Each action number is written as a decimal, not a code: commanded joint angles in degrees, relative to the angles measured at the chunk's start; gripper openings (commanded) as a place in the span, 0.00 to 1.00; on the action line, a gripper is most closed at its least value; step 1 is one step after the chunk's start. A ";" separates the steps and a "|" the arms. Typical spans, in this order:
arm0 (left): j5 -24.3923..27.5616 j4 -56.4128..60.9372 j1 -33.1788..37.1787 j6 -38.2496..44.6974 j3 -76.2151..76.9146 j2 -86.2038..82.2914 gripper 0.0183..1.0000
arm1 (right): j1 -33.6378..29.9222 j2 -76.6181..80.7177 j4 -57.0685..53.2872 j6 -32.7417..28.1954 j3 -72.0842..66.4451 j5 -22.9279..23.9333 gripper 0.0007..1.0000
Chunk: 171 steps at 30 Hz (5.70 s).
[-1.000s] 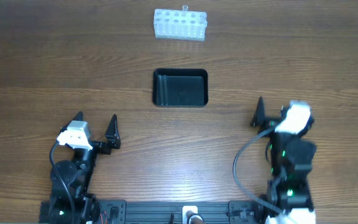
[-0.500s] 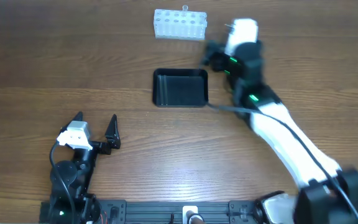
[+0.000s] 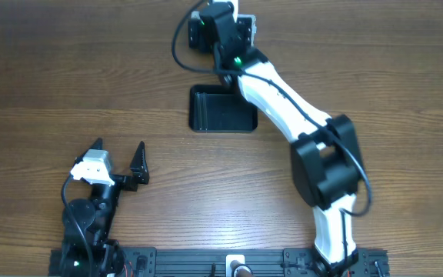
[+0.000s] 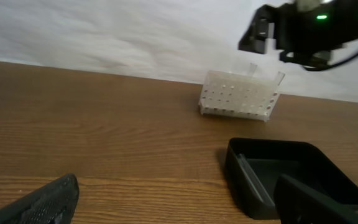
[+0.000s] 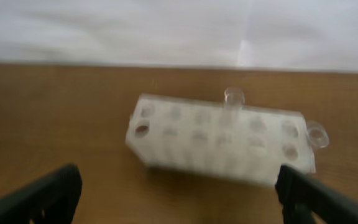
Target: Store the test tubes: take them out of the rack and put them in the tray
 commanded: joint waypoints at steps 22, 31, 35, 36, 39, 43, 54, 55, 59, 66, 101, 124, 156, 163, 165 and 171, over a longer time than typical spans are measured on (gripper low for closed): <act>0.17 -0.24 0.31 0.68 -0.24 -0.46 1.00 | -3.23 16.87 0.92 -2.05 17.53 5.88 0.99; 0.17 -0.24 0.31 0.68 -0.24 -0.46 1.00 | -3.23 17.92 1.33 -2.03 17.53 5.95 0.96; 0.17 -0.24 0.31 0.68 -0.24 -0.46 1.00 | -3.23 18.01 1.33 -2.01 17.53 5.97 0.86; 0.17 -0.24 0.31 0.68 -0.24 -0.46 1.00 | -3.23 18.01 1.31 -2.03 17.53 5.97 0.83; 0.17 -0.24 0.31 0.68 -0.24 -0.46 1.00 | -3.23 18.01 1.31 -2.03 17.53 6.10 0.74; 0.17 -0.24 0.31 0.68 -0.24 -0.46 1.00 | -3.23 18.01 1.29 -2.03 17.53 6.40 0.60; 0.17 -0.24 0.31 0.68 -0.24 -0.46 1.00 | -3.37 18.01 0.79 -2.03 17.53 7.28 0.40; 0.17 -0.24 0.31 0.68 -0.24 -0.46 1.00 | -3.34 18.01 0.81 -2.03 17.53 7.28 0.39; 0.17 -0.24 0.31 0.68 -0.24 -0.46 1.00 | -3.34 18.01 0.81 -2.01 17.53 7.26 0.35; 0.17 -0.24 0.31 0.68 -0.24 -0.46 1.00 | -3.34 18.01 0.79 -2.01 17.53 7.26 0.20; 0.17 -0.24 0.31 0.68 -0.24 -0.46 1.00 | -2.10 7.96 -2.38 -9.18 25.22 11.85 0.05; 0.17 -0.24 0.31 0.68 -0.24 -0.46 1.00 | 1.99 0.76 -38.95 17.57 13.33 -9.68 0.04; 0.17 -0.24 0.31 0.68 -0.24 -0.46 1.00 | 3.67 5.38 -36.85 18.34 4.13 -13.40 0.11; 0.17 -0.24 0.31 0.68 -0.24 -0.46 1.00 | 4.20 5.57 -36.70 18.32 4.15 -13.38 0.27; 0.17 -0.24 0.31 0.68 -0.24 -0.46 1.00 | 4.20 5.44 -36.57 18.29 4.28 -13.38 0.29; 0.17 -0.24 0.31 0.68 -0.24 -0.46 1.00 | 4.17 2.97 -35.54 16.46 4.35 -11.47 0.31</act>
